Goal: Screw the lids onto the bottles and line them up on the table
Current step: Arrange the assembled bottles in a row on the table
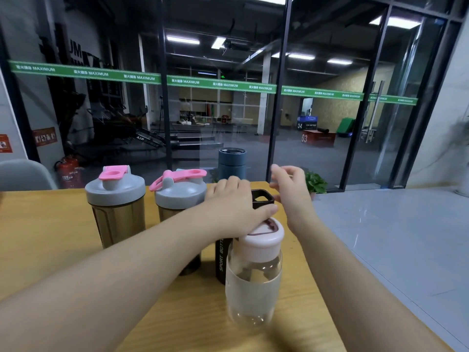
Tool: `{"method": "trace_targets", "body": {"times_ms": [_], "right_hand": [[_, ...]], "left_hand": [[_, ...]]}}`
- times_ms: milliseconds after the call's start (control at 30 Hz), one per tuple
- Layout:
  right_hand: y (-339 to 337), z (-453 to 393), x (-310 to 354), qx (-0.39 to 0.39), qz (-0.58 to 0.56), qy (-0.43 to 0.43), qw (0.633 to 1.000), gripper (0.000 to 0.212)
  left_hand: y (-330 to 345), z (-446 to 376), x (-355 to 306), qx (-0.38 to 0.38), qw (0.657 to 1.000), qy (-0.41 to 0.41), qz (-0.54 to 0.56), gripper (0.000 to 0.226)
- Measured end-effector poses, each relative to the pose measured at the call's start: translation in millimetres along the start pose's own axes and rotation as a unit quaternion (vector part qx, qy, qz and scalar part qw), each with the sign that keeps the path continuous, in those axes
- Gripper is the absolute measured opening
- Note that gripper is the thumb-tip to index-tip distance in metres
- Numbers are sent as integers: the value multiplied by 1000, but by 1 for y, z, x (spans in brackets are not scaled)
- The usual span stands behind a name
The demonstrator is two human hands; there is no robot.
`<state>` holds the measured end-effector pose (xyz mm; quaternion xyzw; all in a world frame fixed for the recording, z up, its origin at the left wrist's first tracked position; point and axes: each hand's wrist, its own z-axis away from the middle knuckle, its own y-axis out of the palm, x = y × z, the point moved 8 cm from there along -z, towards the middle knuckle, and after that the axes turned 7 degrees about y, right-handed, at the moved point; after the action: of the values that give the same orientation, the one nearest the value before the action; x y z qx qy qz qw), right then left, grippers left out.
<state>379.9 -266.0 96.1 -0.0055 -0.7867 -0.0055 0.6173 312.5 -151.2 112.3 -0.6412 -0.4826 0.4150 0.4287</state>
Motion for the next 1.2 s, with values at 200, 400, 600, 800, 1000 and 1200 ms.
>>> {"method": "trace_targets", "body": {"times_ms": [200,400,600,800,1000,1200], "right_hand": [[51,-43,17,103,141,50,983,83],[77,-68,16,132,229,48,963,98],[82,-76,8,133,241,41,960,80],[55,-77,9,98,210,30,972,72],[8,-81,13,45,233,23,971,71],[-26,-80,12,28,245,39,968,76]], "left_hand": [[6,-2,0,32,999,4,-29,74],[9,0,-1,46,998,3,-37,75],[9,-1,0,42,998,6,-36,77],[8,1,-2,39,999,15,-31,73],[10,-1,-1,35,999,17,-33,73],[12,-3,2,38,999,12,-33,75]]}}
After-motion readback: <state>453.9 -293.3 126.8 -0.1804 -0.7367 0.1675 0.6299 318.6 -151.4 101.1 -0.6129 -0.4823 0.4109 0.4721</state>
